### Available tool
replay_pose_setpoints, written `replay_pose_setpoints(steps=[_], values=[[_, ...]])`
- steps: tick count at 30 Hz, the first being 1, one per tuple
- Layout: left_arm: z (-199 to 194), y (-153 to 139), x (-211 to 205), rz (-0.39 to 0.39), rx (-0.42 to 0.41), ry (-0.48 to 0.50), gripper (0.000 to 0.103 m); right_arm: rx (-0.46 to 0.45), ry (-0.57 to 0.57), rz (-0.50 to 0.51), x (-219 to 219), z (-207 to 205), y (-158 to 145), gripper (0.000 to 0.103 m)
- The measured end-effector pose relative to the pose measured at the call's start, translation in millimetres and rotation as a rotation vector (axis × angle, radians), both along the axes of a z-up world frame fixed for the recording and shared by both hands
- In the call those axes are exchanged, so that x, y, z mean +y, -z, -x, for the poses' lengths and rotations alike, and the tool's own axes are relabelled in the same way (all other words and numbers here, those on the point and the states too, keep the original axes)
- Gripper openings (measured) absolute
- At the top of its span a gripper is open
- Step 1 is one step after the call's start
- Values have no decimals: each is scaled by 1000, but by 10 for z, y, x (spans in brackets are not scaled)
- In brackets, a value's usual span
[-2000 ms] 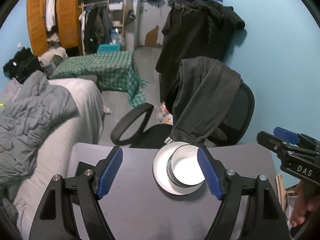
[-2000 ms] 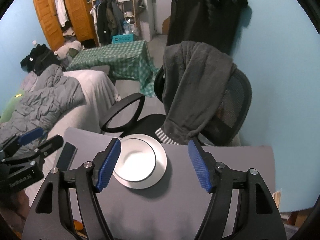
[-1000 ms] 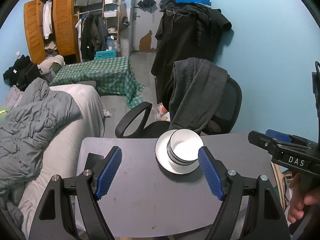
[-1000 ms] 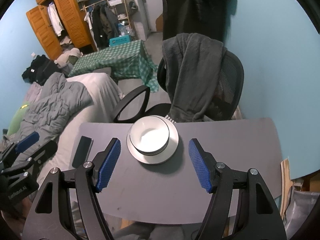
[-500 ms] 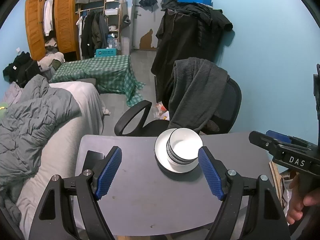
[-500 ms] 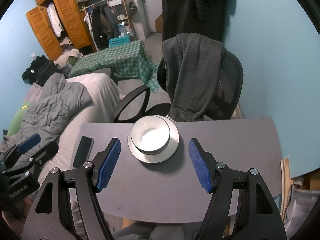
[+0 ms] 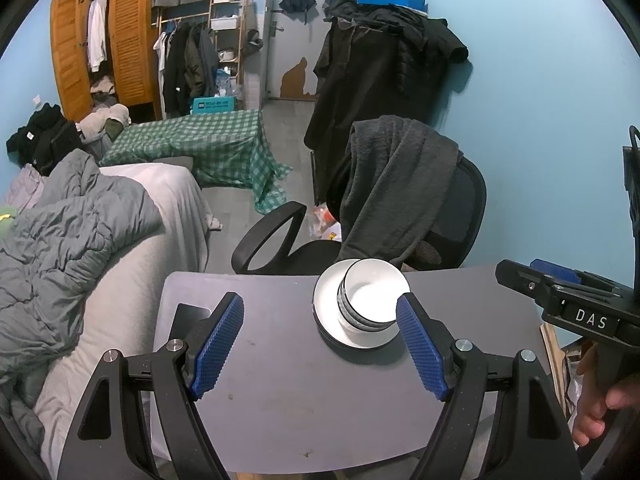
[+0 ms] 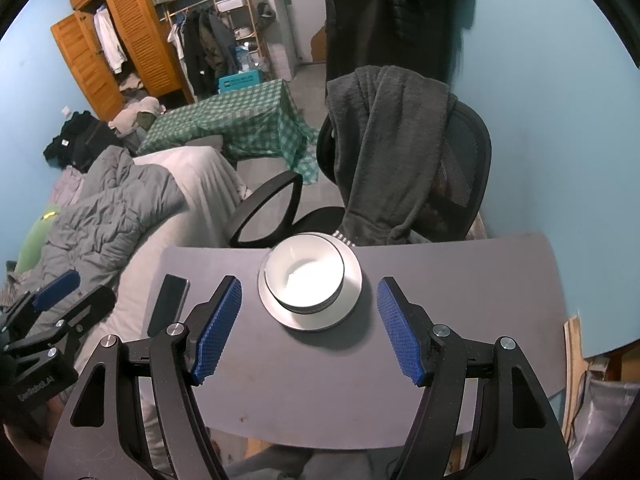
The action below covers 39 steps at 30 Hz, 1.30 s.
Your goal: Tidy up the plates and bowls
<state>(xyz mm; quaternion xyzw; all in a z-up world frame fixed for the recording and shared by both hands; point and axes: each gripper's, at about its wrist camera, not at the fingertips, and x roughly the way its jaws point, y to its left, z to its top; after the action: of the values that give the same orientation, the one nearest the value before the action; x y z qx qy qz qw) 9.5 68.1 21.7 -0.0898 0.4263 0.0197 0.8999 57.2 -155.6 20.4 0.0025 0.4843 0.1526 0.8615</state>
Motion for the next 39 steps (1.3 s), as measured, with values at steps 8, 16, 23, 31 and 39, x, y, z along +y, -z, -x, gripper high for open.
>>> replay_pose_setpoints(steps=[8, 16, 23, 31, 39], values=[[-45, -8, 54, 0, 0, 2, 80, -3, 2, 2, 26, -6, -23, 69], [-71, -11, 70, -5, 1, 1, 80, 0, 4, 2, 43, -31, -38, 69], [-104, -35, 109, -4, 1, -6, 80, 0, 4, 3, 53, -54, -44, 69], [-108, -33, 139, -11, 5, -26, 80, 2, 2, 8, 87, -116, -46, 69], [-106, -28, 103, -23, 2, -23, 80, 1, 1, 6, 90, -110, -49, 69]])
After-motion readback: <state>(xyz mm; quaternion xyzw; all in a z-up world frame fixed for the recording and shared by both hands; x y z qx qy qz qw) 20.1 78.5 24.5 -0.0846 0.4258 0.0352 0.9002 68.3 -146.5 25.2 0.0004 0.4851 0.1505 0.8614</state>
